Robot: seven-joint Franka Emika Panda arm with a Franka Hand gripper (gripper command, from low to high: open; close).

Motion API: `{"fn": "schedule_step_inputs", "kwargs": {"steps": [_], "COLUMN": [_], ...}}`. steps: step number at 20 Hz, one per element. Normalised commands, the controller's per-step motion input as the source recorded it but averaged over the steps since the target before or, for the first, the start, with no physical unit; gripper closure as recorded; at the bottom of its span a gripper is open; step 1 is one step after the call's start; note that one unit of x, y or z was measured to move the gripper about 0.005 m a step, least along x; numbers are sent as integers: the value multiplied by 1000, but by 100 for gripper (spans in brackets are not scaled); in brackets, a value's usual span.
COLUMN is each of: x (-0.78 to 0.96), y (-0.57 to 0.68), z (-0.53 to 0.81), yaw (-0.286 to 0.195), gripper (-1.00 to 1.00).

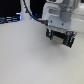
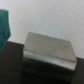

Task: Open the kcup holder, insert the kcup into the holder, and close the kcup holder

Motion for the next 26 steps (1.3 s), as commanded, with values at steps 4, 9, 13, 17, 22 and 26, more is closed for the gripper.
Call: {"fn": "schedule_step_inputs", "kwargs": {"steps": [4, 9, 13, 17, 22, 26], "x": [-220, -315, -332, -368, -543, -797], "y": [244, 413, 561, 628, 582, 414], "z": [-112, -31, 6, 11, 48, -4], "yaw": [208, 150, 104, 84, 74, 69], "gripper": [-100, -100, -100, -100, -100, -100]}}
